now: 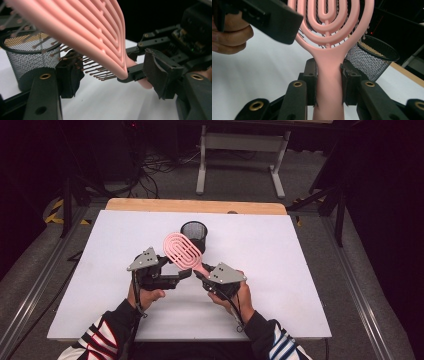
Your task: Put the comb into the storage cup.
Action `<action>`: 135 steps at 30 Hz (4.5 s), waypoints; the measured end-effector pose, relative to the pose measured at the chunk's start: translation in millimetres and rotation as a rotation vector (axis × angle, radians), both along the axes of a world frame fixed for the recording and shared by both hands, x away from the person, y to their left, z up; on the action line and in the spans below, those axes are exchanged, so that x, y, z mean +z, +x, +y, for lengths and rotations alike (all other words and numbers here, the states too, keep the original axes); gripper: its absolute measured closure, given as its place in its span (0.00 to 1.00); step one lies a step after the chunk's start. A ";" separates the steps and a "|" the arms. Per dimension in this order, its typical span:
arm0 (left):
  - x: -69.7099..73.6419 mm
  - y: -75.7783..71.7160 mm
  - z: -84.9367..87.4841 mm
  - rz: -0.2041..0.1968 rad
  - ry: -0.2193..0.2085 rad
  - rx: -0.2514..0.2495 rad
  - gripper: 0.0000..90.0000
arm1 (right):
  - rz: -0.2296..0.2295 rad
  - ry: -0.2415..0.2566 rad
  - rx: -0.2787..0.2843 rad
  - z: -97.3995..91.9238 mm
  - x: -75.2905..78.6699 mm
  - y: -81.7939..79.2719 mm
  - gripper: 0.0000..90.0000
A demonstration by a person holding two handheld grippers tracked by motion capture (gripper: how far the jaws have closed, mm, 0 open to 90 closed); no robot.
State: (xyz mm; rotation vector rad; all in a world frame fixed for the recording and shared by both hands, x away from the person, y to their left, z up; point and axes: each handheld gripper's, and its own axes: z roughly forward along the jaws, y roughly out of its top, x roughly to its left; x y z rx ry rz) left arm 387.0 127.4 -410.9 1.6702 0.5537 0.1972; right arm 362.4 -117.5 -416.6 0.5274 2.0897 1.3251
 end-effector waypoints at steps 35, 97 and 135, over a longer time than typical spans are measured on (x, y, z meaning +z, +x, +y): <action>18.4 7.7 -19.7 -0.052 -0.156 -0.031 0.70 | 0.021 0.133 -0.027 -9.2 2.4 4.2 0.79; 30.9 6.9 13.7 -0.146 -0.071 0.113 0.71 | -0.160 0.081 -0.111 -44.0 16.3 -16.3 0.11; 41.1 7.0 23.8 -0.203 -0.045 0.159 0.71 | -0.177 0.024 -0.228 -134.6 -2.9 -36.7 0.12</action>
